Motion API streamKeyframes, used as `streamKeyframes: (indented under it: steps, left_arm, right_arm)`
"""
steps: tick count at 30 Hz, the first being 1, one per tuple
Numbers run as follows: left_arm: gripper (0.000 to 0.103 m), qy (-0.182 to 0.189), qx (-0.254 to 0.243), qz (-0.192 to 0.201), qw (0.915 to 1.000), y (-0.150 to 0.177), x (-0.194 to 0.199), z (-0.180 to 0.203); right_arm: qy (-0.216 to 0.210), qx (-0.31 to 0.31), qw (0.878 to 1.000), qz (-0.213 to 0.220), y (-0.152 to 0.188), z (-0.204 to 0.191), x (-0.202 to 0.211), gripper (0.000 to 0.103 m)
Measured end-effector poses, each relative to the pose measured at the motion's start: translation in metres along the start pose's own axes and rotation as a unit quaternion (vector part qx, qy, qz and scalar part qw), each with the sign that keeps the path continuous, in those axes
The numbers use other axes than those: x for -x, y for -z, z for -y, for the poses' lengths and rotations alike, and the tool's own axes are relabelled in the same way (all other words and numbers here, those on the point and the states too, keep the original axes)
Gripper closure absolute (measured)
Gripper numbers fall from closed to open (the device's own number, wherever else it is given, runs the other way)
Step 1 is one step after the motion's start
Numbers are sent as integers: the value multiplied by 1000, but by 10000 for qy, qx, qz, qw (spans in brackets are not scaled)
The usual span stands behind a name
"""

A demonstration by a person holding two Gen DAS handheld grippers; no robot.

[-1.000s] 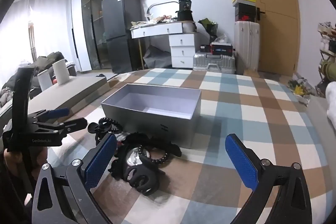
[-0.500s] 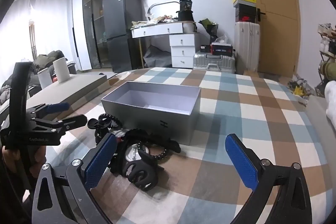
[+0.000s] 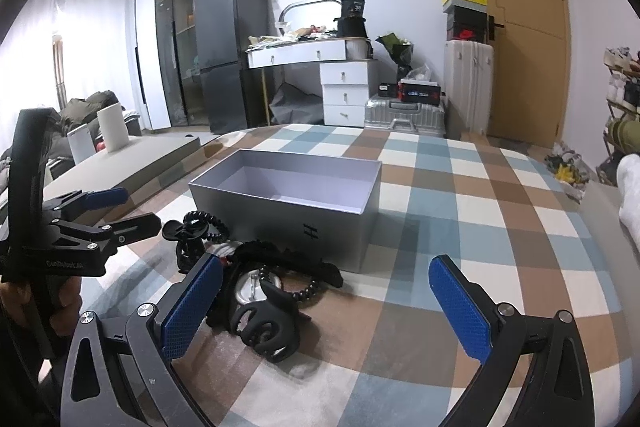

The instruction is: Organize jewelry

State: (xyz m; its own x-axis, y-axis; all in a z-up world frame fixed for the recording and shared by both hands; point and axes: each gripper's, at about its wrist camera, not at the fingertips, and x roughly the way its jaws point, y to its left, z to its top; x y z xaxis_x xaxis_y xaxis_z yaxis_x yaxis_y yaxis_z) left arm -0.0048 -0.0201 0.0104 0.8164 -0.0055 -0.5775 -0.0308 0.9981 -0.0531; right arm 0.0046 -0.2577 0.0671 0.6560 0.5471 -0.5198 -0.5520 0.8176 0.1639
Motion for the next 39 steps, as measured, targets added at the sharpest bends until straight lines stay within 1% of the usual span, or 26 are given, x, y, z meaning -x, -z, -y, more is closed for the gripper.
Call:
streamKeyframes:
  steps: [3, 39]
  left_arm:
    - [1, 6, 7, 4, 10000, 0, 0, 0]
    - [1, 15, 44, -31, 10000, 3, -2, -2]
  right_arm:
    - [50, -16, 10000, -53, 0, 1, -3, 0]
    - [88, 10, 9998, -167, 1, 1, -6, 0]
